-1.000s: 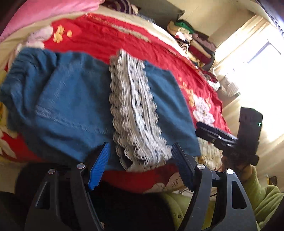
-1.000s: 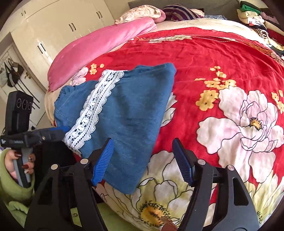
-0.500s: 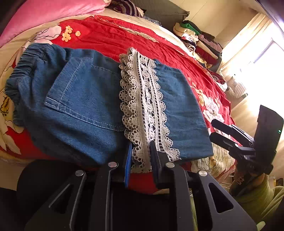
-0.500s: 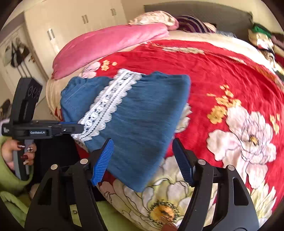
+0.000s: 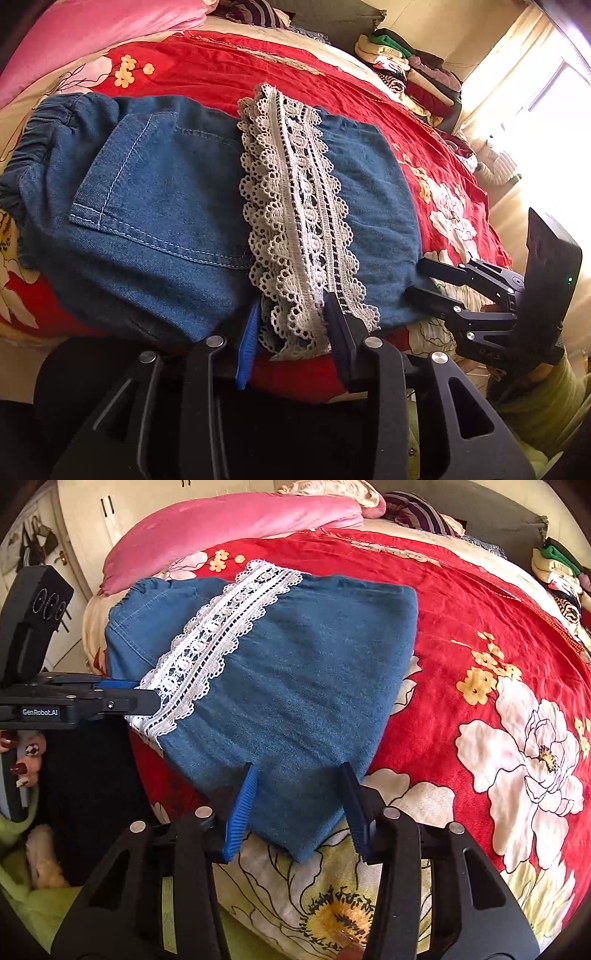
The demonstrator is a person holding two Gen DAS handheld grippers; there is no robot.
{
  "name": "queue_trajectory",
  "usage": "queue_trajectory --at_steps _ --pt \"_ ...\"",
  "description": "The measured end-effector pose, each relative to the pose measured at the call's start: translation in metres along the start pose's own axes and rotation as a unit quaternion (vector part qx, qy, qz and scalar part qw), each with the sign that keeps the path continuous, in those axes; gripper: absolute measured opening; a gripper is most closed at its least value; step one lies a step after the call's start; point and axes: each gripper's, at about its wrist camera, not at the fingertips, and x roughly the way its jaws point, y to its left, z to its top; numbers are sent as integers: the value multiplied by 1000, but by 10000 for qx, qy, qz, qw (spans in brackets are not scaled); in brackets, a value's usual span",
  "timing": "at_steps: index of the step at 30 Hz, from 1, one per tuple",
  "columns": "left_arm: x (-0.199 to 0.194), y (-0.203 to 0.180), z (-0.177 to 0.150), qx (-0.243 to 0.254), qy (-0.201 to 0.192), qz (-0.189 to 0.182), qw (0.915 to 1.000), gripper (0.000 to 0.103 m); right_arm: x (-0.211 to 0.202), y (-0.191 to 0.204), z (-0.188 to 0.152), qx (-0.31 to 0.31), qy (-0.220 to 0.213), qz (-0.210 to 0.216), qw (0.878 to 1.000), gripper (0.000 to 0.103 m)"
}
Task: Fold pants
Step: 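Open both tools and smooth the folded leg flat, then grasp the elastic waistband with the right tool and lift it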
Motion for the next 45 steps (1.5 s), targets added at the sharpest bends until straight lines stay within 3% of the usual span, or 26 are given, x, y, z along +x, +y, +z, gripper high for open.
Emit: queue_trajectory --at_steps 10,13,16,19,24,27,45 --pt "-8 -3 -1 65 -66 29 10000 40 -12 -2 1 220 -146 111 9996 45" --pt "-16 -2 -1 102 -161 77 9998 42 -19 -5 3 277 -232 55 9993 55" --pt "-27 -5 0 204 -324 148 9992 43 -24 -9 5 375 -307 26 9988 58" --pt "-40 -6 1 273 -496 277 9980 57 -30 -12 7 432 -385 5 9983 65" --pt "-57 -1 2 262 -687 352 9967 59 -39 -12 11 484 -515 -114 9974 82" --pt "-66 4 3 183 -800 401 9958 76 -45 -13 15 535 -592 -149 9967 85" --pt "-112 64 1 -493 -1289 739 9877 77 -65 19 72 96 -1084 122 9940 91"
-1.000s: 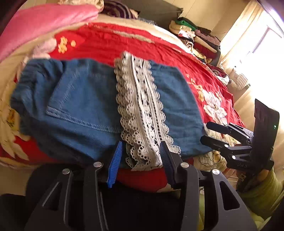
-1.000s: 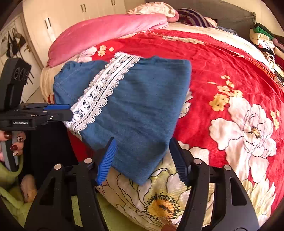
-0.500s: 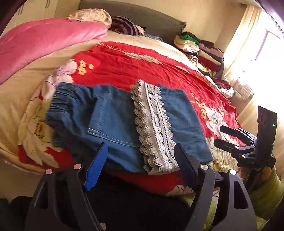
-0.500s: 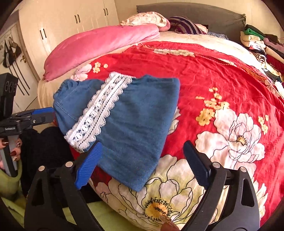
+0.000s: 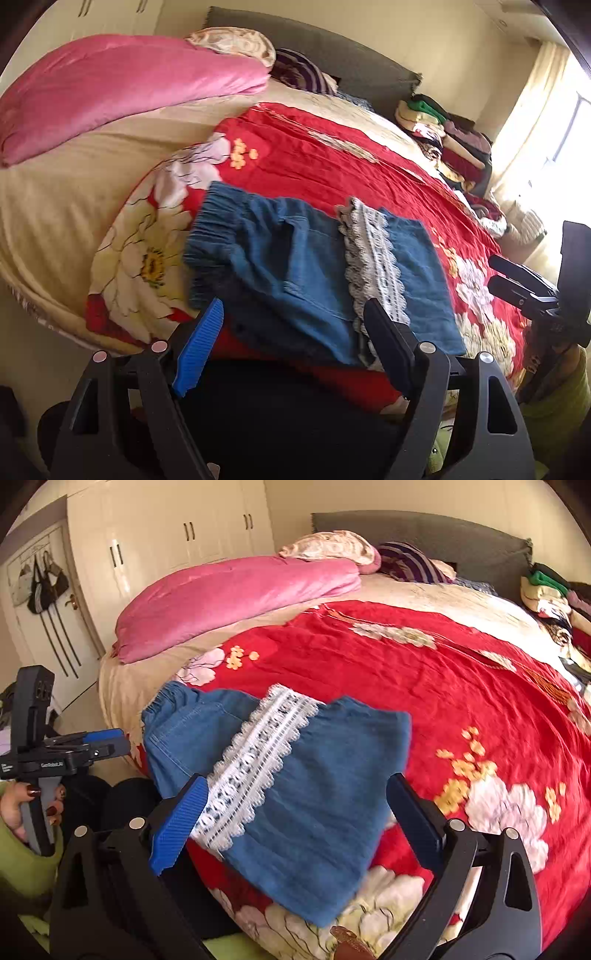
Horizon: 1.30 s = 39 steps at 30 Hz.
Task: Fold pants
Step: 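Grasp the elastic waistband with the right tool and lift it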
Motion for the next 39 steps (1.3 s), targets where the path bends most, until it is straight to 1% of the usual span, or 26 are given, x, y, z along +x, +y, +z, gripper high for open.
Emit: queue_trajectory --at_steps 9,12,14,16,21,22,24,26,27,28,32,33,35,37,39 --pt "6 32 -2 -422 42 23 9991 77 23 25 31 -329 7 218 9992 92" --pt "10 41 -4 -543 87 -14 9985 77 37 33 42 -424 77 384 9983 92" --pt "14 44 -5 -630 132 -85 9979 77 46 39 49 -465 101 473 9978 92" --pt "19 47 -6 -759 168 -241 9967 77 57 45 58 -526 129 553 9970 92" --pt "30 44 -8 -869 288 -500 9945 77 84 65 81 -791 238 811 9933 92" --pt "32 42 -8 -859 320 -548 9943 76 92 71 85 -906 350 928 9909 93" --pt "38 36 -9 -787 401 -605 9943 75 108 82 88 -1111 563 1010 9871 93" --pt "45 34 -9 -773 462 -612 9941 64 122 91 91 -1263 771 1155 9822 93" --pt "51 35 -10 -814 502 -648 9933 55 131 96 94 -1310 869 1217 9800 93" --pt "54 36 -11 -840 520 -671 9928 52 138 101 96 -1361 923 1264 9783 93" --pt "59 38 -12 -865 492 -735 9923 52 166 122 105 -1566 1209 1571 9676 93" --pt "61 39 -12 -862 502 -731 9923 47 172 125 106 -1589 1265 1602 9660 93" --pt "64 40 -13 -891 516 -747 9919 46 188 137 105 -1721 1488 1714 9586 93" --pt "66 43 -13 -943 525 -801 9909 46 202 148 103 -1870 1674 1652 9538 93" --pt "66 45 -14 -949 527 -824 9907 46 213 156 101 -1970 1810 1706 9483 93"
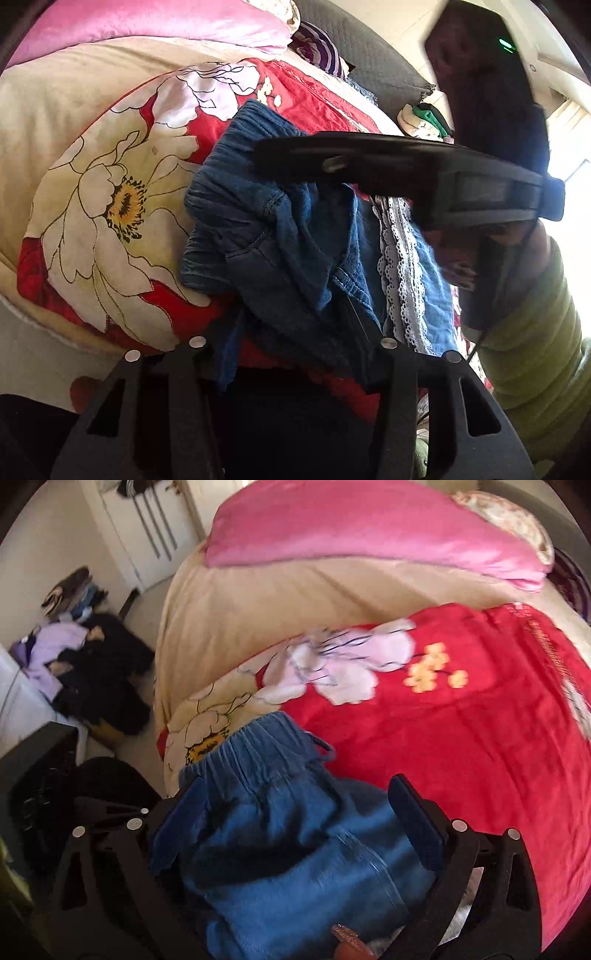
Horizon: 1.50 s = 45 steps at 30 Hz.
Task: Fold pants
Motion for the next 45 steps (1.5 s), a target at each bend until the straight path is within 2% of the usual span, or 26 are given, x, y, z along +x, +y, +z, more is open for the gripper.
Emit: queue_trajectory --at_steps 4,5,6,10,13,14,20,23,26,28,29,30,33,37,41,43,45 --pt "2 3 -1 -55 16 -65 10000 47 21 8 4 -188 199 245 9993 92" --pt "2 5 0 -91 13 -101 9999 47 27 9 3 -230 261 322 9989 87" --pt "2 6 0 -144 0 -164 9998 48 31 8 2 -245 292 409 9984 72" --pt "3 8 0 -206 -40 -278 9994 52 26 5 -2 -257 181 606 9977 47" --pt "0 5 -1 -183 -100 -418 9989 62 1 -5 -8 -61 -94 765 9970 32" --pt "-2 2 -1 -160 -134 -498 9985 62 -9 -10 -12 12 -220 830 9963 31" --pt "-9 -27 0 240 -318 -692 9968 63 -72 -32 -39 323 -949 1066 9892 30" --pt "-6 -48 -1 435 -305 -848 9950 63 -100 -45 -59 424 -1223 1022 9863 32" --pt "2 -73 2 592 -241 -1170 9911 63 -120 -58 -78 604 -1426 960 9833 40" --pt "7 -89 -3 685 -239 -1576 9848 65 -137 -73 -96 873 -1648 1024 9771 53" --pt "11 -97 -5 790 -181 -1627 9833 68 -145 -80 -106 1015 -1788 968 9738 57" --pt "16 -104 -9 915 -103 -1616 9826 70 -151 -83 -114 1125 -1903 897 9711 65" --pt "27 -122 -19 1176 99 -1679 9787 70 -169 -102 -149 1622 -2173 635 9604 69" --pt "44 -134 -27 1431 435 -1675 9745 70 -170 -108 -183 2064 -2076 85 9562 71" --pt "51 -138 -39 1597 616 -1441 9746 70 -154 -106 -210 2405 -1984 -134 9501 72" --pt "56 -141 -38 1674 672 -1322 9747 70 -142 -110 -216 2510 -1723 -403 9517 70" --pt "56 -141 -35 1700 694 -1282 9746 70 -123 -117 -220 2623 -1217 -970 9524 60"
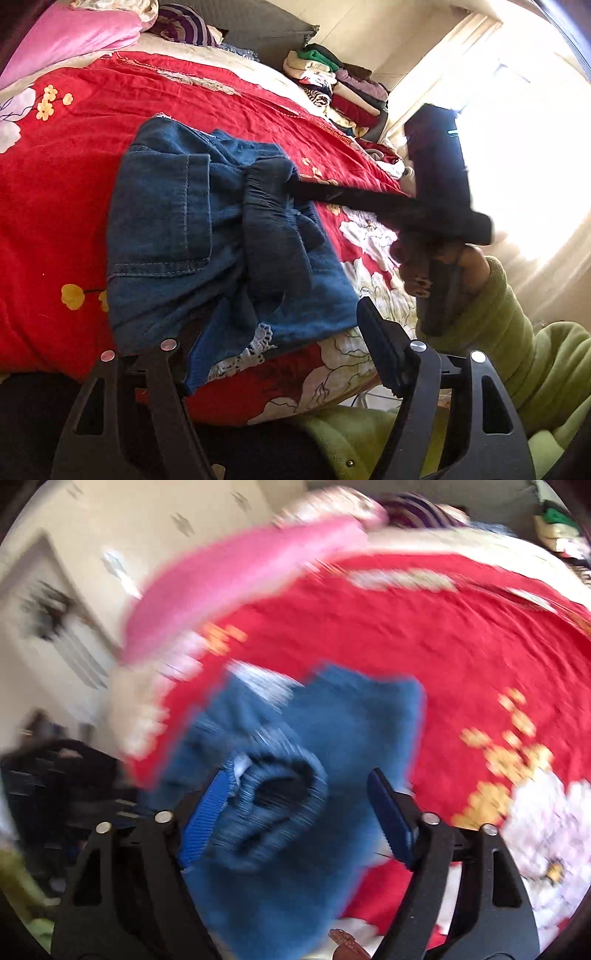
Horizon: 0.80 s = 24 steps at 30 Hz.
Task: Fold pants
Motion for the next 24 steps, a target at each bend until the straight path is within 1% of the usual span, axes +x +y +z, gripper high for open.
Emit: queue_trajectory --at_steps 1,2,3,4,5,8,9,11,12,15,16,19,24 --pt "0 -1 0 2 8 9 10000 70 9 -2 -3 -98 151 -518 9985 60" --pt "-2 -2 -2 4 15 13 10000 70 10 -4 -7 -161 179 -702 9972 60" --pt "-8 -6 -5 4 -2 25 10000 70 10 -6 -8 -168 178 -706 9972 60" --pt "-13 -6 -5 5 -37 44 10000 75 6 -9 -10 -99 133 -625 9979 60" --pt "-20 -8 -5 23 -97 71 9999 77 -1 -11 -10 -31 26 -535 9986 60" --pt "-46 -11 -2 162 -428 289 9985 84 -23 -13 -14 -95 -250 -485 9985 67" --pt "-56 -12 2 223 -575 457 9971 90 -33 -12 -15 -136 -368 -448 9982 68" --pt "-66 -10 7 264 -709 717 9945 94 -51 -8 -21 -238 -578 -355 9974 70" --pt "-71 -8 12 277 -758 915 9925 96 -60 -3 -22 -293 -646 -322 9970 72" --pt "-73 0 25 233 -801 1307 9879 98 -80 13 -28 -601 -839 -217 9944 74" --pt "-73 2 28 218 -807 1389 9868 98 -85 18 -31 -726 -892 -197 9932 76" --pt "-72 7 39 248 -787 1649 9828 98 -96 33 -42 -1056 -969 -108 9896 77" --pt "-59 9 55 275 -671 1846 9801 98 -100 59 -58 -1481 -960 200 9841 77"
